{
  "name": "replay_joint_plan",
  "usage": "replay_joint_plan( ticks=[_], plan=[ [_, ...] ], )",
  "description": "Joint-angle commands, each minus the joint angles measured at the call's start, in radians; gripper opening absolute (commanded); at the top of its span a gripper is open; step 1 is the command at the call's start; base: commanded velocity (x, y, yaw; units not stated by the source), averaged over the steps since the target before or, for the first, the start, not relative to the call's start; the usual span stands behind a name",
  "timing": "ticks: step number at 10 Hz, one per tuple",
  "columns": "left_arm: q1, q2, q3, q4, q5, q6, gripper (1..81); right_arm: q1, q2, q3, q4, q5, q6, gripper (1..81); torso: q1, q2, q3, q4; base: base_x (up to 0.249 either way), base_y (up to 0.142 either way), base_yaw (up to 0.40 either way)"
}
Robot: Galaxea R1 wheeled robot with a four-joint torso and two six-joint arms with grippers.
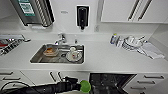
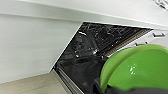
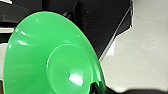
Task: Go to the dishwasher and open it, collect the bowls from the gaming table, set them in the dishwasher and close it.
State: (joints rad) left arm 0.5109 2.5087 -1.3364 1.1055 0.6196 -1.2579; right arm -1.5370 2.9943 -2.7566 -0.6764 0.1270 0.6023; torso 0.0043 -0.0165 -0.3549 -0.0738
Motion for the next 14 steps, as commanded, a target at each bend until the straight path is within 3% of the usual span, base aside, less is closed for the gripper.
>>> replay_joint_plan(
  ticks=[1,5,6,8,10,12,14],
  plan=[
    [-0.209,0.231,0.002,-0.030,0.210,-0.006,1.0,0.002,-0.004,0.000,-0.005,-0.044,-0.001,1.0,0.000,0.000,0.000,0.000,0.000,0.000,0.000],
    [-0.220,0.458,-0.152,-0.024,0.224,-0.002,1.0,0.007,-0.002,0.002,-0.005,-0.044,-0.001,1.0,0.000,0.001,0.000,0.000,0.000,0.000,0.000],
    [-0.220,0.489,-0.162,-0.024,0.227,0.002,81.1,0.008,0.001,0.002,-0.005,-0.044,-0.001,1.0,0.000,0.001,0.000,0.000,0.000,0.000,0.000],
    [-0.214,0.483,-0.149,-0.030,0.247,0.005,81.1,0.013,0.004,0.002,-0.005,-0.044,-0.001,1.0,0.000,0.001,0.000,0.000,0.000,0.000,0.000],
    [-0.142,0.379,-0.064,-0.026,0.247,0.024,81.1,0.022,-0.011,-0.004,-0.006,-0.041,0.002,1.0,0.000,0.001,-0.001,0.000,0.000,0.000,0.000],
    [0.000,0.204,0.052,-0.013,0.240,0.098,81.1,0.034,-0.080,0.003,-0.002,0.040,0.007,1.0,0.000,0.001,-0.001,0.000,0.000,0.000,0.000],
    [0.183,0.066,0.083,0.016,0.201,0.184,81.1,0.060,-0.171,0.025,0.000,0.097,0.023,1.0,0.000,0.001,-0.001,0.000,0.000,0.000,0.000]
  ],
)
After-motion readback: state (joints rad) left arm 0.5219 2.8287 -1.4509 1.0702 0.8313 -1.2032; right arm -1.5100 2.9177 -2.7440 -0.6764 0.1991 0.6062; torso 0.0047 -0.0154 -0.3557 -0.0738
